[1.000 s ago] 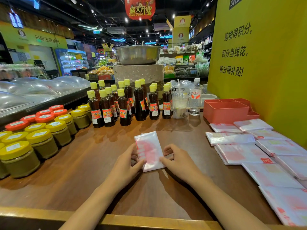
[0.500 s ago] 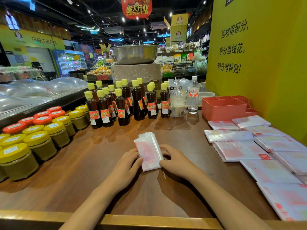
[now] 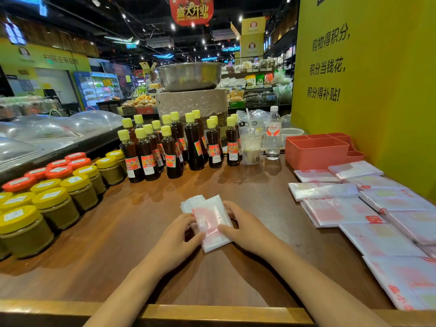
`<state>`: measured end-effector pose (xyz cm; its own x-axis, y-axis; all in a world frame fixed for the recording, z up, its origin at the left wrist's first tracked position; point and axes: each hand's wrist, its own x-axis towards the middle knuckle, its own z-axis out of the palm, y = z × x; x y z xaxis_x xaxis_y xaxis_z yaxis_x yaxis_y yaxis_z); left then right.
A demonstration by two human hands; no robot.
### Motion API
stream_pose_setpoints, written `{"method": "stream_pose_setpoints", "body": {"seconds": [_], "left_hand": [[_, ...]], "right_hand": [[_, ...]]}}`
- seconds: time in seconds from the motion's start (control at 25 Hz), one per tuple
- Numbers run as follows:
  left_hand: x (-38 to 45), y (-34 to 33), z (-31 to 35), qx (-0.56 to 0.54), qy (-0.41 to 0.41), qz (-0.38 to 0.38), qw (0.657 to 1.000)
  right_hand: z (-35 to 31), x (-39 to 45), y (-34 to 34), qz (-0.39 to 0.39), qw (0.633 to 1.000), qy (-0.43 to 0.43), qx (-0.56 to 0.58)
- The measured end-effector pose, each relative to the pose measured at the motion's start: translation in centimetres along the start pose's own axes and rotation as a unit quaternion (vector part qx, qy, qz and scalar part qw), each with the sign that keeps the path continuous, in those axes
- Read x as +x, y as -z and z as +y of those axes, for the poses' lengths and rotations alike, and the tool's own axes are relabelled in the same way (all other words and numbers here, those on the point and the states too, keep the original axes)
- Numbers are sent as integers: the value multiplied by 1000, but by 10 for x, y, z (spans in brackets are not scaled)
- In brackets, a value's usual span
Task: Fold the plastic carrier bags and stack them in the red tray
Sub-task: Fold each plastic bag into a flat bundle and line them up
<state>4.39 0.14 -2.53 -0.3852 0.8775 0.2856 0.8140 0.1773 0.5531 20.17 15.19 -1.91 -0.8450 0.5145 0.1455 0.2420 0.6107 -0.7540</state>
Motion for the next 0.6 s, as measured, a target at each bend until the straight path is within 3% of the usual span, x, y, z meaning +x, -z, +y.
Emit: {"method": "stream_pose_setpoints", "body": {"seconds": [0.24, 0.6], "left_hand": [[0, 1, -5, -129, 56, -16, 990], [0, 0, 8, 13, 69, -64, 995]], "right_hand": [[2, 5, -6, -4, 993, 31, -113], [2, 5, -2, -64, 973, 23, -220]]}}
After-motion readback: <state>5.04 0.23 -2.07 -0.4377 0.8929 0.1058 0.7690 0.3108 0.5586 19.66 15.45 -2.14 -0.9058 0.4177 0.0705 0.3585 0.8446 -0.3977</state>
